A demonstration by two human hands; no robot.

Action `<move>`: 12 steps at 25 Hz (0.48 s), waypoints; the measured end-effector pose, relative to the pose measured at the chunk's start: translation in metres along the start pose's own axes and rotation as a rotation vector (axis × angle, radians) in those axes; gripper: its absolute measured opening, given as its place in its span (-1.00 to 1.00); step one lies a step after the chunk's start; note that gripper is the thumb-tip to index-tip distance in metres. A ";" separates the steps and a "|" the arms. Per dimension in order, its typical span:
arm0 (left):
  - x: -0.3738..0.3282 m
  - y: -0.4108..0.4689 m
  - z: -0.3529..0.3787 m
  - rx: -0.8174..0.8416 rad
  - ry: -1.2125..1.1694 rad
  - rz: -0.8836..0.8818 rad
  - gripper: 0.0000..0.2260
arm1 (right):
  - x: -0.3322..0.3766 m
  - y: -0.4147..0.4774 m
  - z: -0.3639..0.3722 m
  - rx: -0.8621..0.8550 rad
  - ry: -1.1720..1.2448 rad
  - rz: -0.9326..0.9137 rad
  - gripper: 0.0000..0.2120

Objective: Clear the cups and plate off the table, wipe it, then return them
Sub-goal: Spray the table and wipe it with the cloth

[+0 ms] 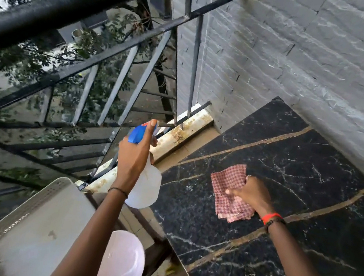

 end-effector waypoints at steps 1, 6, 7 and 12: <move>0.000 -0.004 -0.010 -0.025 -0.017 0.015 -0.67 | -0.001 -0.003 0.000 0.012 0.046 -0.008 -0.71; 0.013 -0.033 -0.075 -0.133 -0.143 -0.013 -0.72 | 0.016 -0.041 0.002 0.058 0.387 -0.050 -0.71; 0.018 -0.040 -0.091 -0.166 -0.142 -0.002 -0.70 | 0.024 -0.052 0.007 0.080 0.446 -0.057 -0.68; 0.046 -0.075 -0.166 -0.284 -0.150 0.040 -0.69 | 0.088 -0.101 0.061 0.350 0.667 -0.134 -0.56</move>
Point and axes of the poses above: each hand's wrist, its own y-axis towards the middle knuckle, its own z-axis out of the palm, x = y × z, the point moved 3 cm from there along y, towards the middle knuckle, and after that the axes turned 6 degrees about x, right-handed, at the moved point
